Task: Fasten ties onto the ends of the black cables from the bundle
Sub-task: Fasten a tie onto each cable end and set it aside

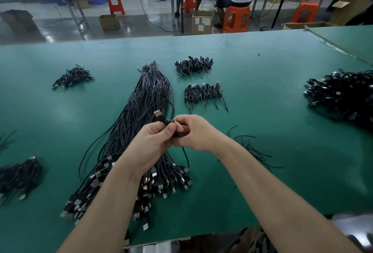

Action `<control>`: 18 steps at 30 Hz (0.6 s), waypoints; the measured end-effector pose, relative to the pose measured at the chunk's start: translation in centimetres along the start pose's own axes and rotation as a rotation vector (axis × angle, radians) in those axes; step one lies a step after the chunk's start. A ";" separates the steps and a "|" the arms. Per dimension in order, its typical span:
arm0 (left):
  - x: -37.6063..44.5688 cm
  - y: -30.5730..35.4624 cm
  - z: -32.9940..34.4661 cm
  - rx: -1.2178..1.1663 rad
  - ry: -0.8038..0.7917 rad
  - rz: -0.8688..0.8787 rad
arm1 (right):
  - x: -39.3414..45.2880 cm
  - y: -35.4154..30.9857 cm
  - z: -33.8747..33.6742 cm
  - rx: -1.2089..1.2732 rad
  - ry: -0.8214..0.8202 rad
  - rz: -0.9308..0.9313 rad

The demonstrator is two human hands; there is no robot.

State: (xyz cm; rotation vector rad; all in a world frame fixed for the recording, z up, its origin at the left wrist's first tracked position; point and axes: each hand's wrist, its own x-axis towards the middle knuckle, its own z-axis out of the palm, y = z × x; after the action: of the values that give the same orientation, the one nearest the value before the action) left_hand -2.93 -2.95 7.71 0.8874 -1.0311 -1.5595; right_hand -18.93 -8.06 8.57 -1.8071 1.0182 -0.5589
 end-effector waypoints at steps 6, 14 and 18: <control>0.2 -0.5 -0.5 0.211 0.124 -0.026 | -0.1 0.0 -0.6 -0.249 0.046 -0.058; 0.7 -1.2 -0.6 0.251 0.282 -0.066 | 0.4 1.0 0.0 -0.209 0.013 0.041; 1.2 -1.2 -0.4 0.306 0.352 -0.067 | 0.8 1.7 0.8 -0.076 0.025 0.115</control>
State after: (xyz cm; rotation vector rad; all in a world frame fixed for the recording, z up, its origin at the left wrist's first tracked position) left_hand -3.24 -4.10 6.38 1.3656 -1.0026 -1.2550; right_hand -18.58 -8.63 6.62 -1.7986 1.1655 -0.4789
